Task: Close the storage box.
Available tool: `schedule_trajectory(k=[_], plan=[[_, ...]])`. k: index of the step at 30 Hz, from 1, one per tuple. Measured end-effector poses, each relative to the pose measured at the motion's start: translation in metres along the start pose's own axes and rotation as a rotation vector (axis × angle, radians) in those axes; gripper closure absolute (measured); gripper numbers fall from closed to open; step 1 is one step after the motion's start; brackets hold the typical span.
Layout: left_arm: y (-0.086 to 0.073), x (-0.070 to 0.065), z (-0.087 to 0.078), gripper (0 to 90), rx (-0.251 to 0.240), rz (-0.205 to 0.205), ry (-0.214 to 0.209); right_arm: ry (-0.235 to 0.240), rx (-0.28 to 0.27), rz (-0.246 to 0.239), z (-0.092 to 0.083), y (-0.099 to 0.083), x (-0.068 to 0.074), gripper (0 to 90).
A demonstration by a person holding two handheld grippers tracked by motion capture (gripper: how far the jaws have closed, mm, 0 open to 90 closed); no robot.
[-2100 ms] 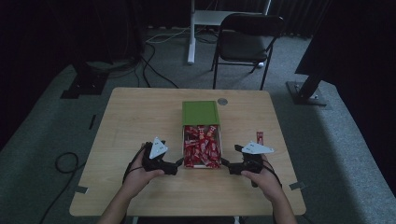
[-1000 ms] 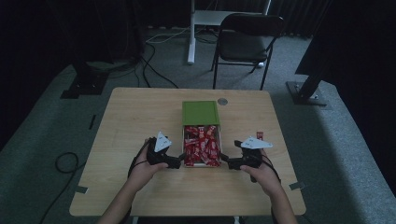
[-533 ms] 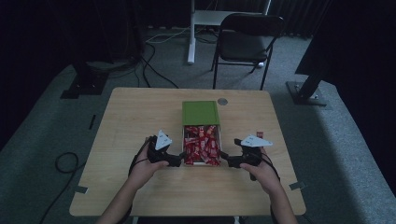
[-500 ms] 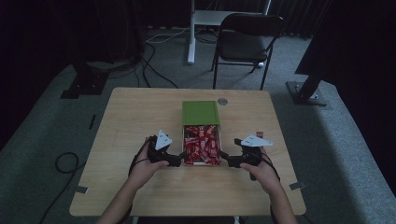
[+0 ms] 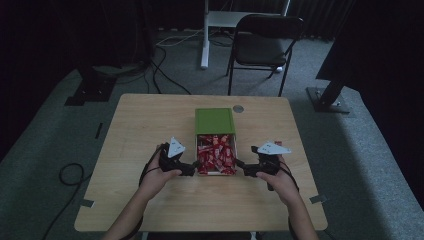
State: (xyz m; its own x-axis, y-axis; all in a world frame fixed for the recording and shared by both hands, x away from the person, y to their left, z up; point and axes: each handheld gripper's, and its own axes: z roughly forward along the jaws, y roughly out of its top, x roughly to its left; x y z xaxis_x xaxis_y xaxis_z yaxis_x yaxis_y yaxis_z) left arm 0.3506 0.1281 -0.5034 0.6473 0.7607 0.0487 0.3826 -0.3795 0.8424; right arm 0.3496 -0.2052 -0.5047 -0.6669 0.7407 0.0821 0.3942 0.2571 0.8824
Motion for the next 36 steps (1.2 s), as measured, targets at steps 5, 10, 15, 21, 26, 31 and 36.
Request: schedule_trajectory(k=[5,10,15,21,26,31,36], plan=[[0.003,0.0,0.003,1.9,0.003,-0.003,-0.006,-0.007,-0.001,0.004,0.001,0.001,-0.002,13.1],[0.004,0.001,0.005,1.9,0.004,-0.003,-0.007,-0.009,-0.002,0.011,0.002,0.002,-0.004,13.1],[0.006,0.002,0.006,1.9,0.002,-0.009,-0.001,-0.012,-0.007,0.017,0.003,0.003,-0.005,13.3],[0.008,0.006,0.008,1.9,-0.003,-0.022,0.006,-0.015,-0.009,0.024,0.005,0.005,-0.006,13.4],[0.009,0.01,0.009,1.9,-0.004,-0.032,0.003,-0.014,-0.012,0.027,0.007,0.007,-0.007,13.4],[0.012,0.012,0.012,1.9,-0.004,-0.032,0.006,-0.02,-0.013,0.032,0.009,0.009,-0.008,13.5],[0.013,0.013,0.013,1.9,-0.004,-0.034,0.008,-0.026,-0.014,0.039,0.01,0.009,-0.009,13.6]])
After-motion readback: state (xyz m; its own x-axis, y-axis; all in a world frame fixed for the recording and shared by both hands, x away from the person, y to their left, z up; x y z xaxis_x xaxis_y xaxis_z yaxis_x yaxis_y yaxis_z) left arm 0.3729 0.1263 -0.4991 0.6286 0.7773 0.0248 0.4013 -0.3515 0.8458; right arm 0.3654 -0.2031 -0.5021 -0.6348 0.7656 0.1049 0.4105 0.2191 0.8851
